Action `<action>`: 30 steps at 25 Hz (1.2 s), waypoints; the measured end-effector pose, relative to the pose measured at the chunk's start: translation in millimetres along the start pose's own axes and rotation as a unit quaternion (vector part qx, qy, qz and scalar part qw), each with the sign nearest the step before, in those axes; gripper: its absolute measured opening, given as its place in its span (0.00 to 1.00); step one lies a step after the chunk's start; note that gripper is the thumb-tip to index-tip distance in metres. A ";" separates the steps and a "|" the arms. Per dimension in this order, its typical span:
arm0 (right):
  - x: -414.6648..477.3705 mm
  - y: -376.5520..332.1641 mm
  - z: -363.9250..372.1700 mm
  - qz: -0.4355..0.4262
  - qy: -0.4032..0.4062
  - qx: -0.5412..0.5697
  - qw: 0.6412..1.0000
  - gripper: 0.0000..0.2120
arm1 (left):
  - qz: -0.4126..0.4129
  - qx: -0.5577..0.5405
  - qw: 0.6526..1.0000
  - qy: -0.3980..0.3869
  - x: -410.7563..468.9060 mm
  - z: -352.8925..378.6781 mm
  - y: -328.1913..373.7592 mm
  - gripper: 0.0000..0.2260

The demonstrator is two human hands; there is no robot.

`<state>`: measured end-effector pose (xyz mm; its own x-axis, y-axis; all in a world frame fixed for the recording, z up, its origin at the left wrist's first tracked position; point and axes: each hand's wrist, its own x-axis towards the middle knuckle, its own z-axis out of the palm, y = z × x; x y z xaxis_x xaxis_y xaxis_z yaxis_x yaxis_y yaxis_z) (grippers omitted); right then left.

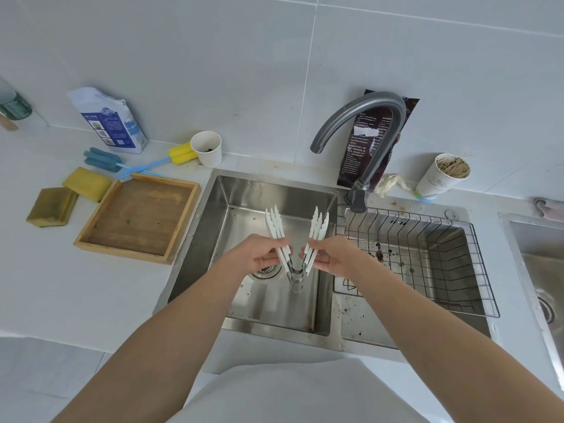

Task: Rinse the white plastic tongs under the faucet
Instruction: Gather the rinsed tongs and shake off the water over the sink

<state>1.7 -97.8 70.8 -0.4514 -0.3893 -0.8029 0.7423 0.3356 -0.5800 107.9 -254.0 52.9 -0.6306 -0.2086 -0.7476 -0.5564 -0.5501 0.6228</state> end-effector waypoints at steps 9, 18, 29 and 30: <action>4.6 0.4 -1.9 -0.028 0.003 -0.008 1.000 0.09 | 0.015 -0.012 1.000 0.005 4.3 2.6 -2.3 0.09; 3.6 -2.6 4.8 -0.148 0.026 -0.016 0.989 0.11 | 0.089 -0.048 0.995 0.002 2.3 2.5 2.9 0.07; 5.3 4.2 2.0 -0.129 0.026 -0.010 0.991 0.11 | 0.091 -0.023 0.996 0.006 2.1 3.0 -4.1 0.07; 5.6 2.7 2.1 -0.141 0.027 -0.018 0.989 0.11 | 0.095 -0.028 0.995 0.009 1.3 3.6 -3.3 0.06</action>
<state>2.3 -100.9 65.0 -0.6644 -0.4260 -0.6141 0.5650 0.2516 -0.7858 106.9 -249.6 50.7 -0.7117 -0.3269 -0.6218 -0.3972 -0.5428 0.7400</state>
